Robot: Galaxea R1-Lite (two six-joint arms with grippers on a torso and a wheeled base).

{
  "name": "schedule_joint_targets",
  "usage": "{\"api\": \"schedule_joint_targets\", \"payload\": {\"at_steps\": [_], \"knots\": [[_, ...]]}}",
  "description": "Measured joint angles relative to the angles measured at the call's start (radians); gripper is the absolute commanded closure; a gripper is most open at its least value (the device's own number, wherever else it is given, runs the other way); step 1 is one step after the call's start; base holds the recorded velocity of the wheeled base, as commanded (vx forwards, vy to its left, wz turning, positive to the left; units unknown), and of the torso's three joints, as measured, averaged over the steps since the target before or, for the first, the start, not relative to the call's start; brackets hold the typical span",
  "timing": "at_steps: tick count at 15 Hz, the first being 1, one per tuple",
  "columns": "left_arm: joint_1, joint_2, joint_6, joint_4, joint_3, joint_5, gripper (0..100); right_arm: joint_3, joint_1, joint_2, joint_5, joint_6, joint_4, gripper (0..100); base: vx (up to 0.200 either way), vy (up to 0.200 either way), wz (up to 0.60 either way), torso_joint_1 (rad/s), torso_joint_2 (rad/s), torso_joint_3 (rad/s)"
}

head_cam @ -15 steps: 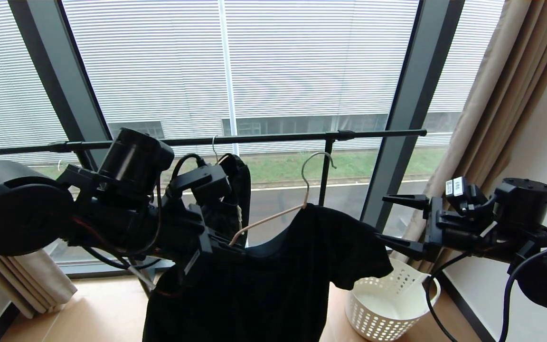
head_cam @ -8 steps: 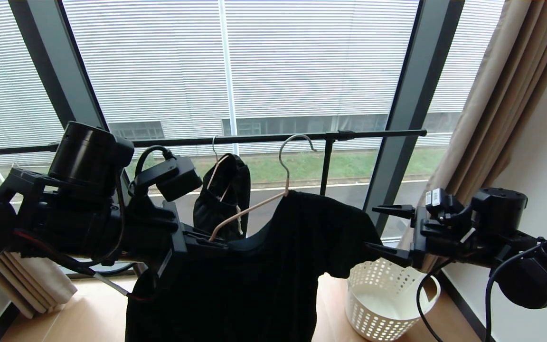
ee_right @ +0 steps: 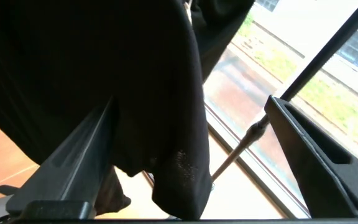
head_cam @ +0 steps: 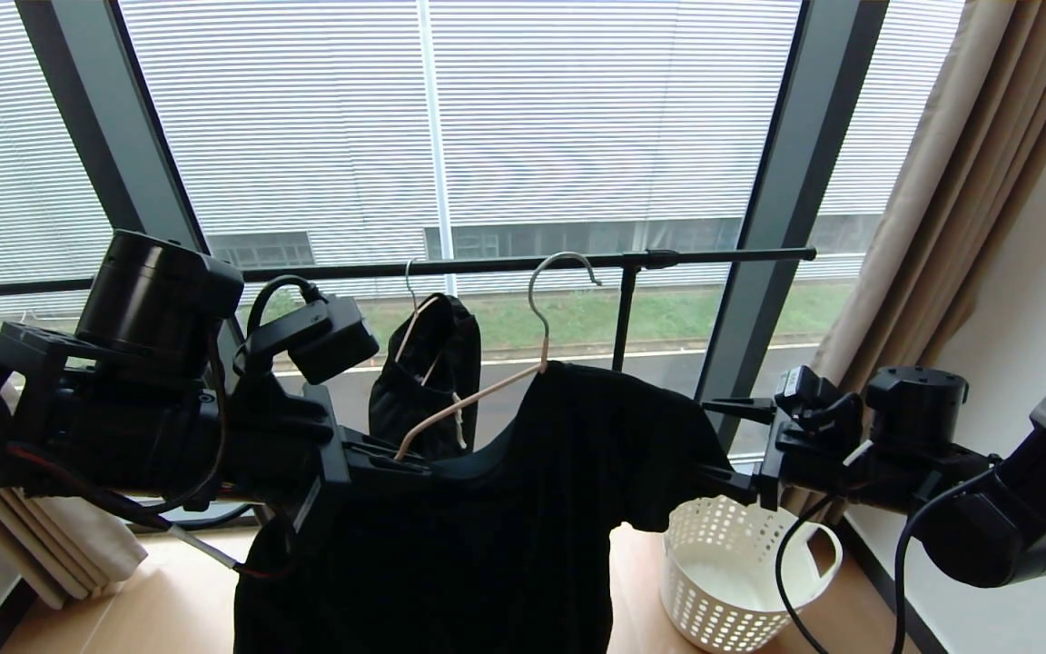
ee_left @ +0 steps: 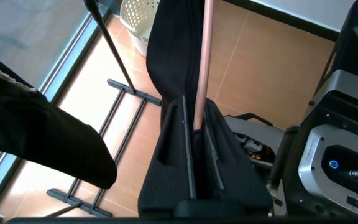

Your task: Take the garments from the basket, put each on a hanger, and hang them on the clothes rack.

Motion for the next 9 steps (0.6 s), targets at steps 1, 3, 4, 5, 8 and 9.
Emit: {"api": "schedule_joint_targets", "payload": {"at_steps": [1,3,4,5,8,9], "knots": [[0.000,0.000,0.000,0.000,0.000,0.001,100,-0.001,-0.001,0.000,0.000,0.000,0.000,100,0.000,0.000,0.00,0.000,0.00,0.000],[0.000,0.000,-0.001,0.000,0.001,0.001,100,-0.001,-0.005,0.002,0.000,0.000,0.000,100,0.000,0.000,0.00,0.000,0.00,0.000],[0.000,0.000,-0.001,0.000,0.001,0.001,100,-0.003,-0.009,0.002,0.000,0.000,0.000,100,0.000,0.000,0.00,0.000,0.00,0.000],[0.001,0.000,-0.001,0.000,0.001,0.001,100,-0.006,-0.018,0.002,0.000,0.000,0.000,100,0.000,0.000,0.00,0.000,0.00,0.000],[0.017,-0.002,-0.003,0.000,0.002,0.001,100,-0.025,-0.060,0.002,0.000,0.000,0.000,100,0.000,0.000,0.00,0.000,0.00,0.000],[0.023,-0.003,-0.003,0.000,0.003,0.001,100,-0.032,-0.071,0.002,0.001,0.000,0.000,100,0.000,0.000,0.00,0.000,0.00,0.000]]}}
